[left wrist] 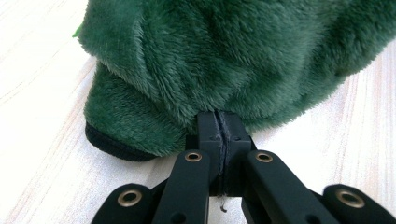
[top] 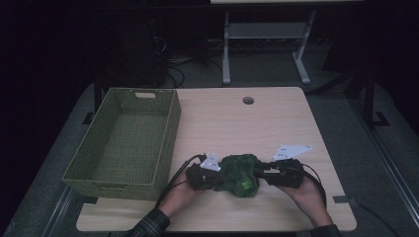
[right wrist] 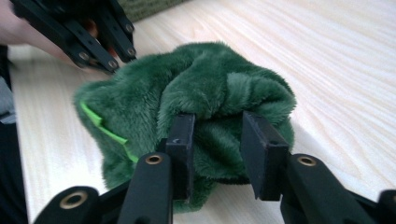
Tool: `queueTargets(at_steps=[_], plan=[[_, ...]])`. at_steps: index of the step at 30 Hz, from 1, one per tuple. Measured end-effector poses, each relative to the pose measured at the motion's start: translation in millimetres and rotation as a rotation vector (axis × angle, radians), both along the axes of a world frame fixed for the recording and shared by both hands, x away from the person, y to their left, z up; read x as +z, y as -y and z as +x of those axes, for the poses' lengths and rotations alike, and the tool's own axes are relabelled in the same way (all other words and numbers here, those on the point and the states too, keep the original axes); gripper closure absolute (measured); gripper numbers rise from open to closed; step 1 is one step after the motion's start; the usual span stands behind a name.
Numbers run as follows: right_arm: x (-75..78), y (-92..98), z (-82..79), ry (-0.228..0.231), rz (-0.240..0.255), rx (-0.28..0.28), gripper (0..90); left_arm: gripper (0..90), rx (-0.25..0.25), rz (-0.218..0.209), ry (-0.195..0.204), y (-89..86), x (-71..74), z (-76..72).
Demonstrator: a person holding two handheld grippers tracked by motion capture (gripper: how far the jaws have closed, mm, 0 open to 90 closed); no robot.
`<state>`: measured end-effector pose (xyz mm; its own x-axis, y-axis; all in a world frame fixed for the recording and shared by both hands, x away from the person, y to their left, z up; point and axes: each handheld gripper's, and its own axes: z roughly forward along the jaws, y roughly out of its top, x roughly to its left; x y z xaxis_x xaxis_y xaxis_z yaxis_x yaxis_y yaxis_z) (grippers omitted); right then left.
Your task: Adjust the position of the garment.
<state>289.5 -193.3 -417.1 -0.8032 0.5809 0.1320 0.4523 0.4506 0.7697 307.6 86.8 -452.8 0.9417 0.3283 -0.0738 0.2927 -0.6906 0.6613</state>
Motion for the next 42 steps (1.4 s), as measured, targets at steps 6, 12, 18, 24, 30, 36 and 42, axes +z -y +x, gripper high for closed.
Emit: queueTargets(at_steps=[6,12,18,24,30,36,42], plan=[[-3.8,-10.0,7.4,0.014,0.016,-0.016,73.2,89.1,-0.002,-0.008,0.001,1.1,1.1,-1.2],[-2.6,-4.5,9.8,0.009,0.049,-0.046,89.9,89.1,-0.005,-0.039,-0.005,1.8,4.3,-3.9],[-1.9,15.7,-1.8,-0.001,0.051,-0.08,90.0,89.1,-0.01,-0.049,-0.006,-0.2,6.6,-4.0],[-11.9,20.7,-14.1,-0.043,0.019,-0.078,90.0,89.0,-0.001,-0.051,-0.017,-0.2,5.4,-6.1],[-31.5,8.1,-12.9,-0.064,-0.064,-0.061,90.0,89.0,-0.011,-0.05,-0.023,1.3,3.5,-7.4],[-43.8,-5.7,-1.8,-0.045,-0.138,-0.07,88.0,88.9,-0.019,-0.042,-0.028,4.6,1.4,-9.2],[-21.8,25.6,-7.8,-0.03,0.014,-0.105,71.1,88.8,-0.021,-0.03,-0.024,4.6,0.5,-9.7]])
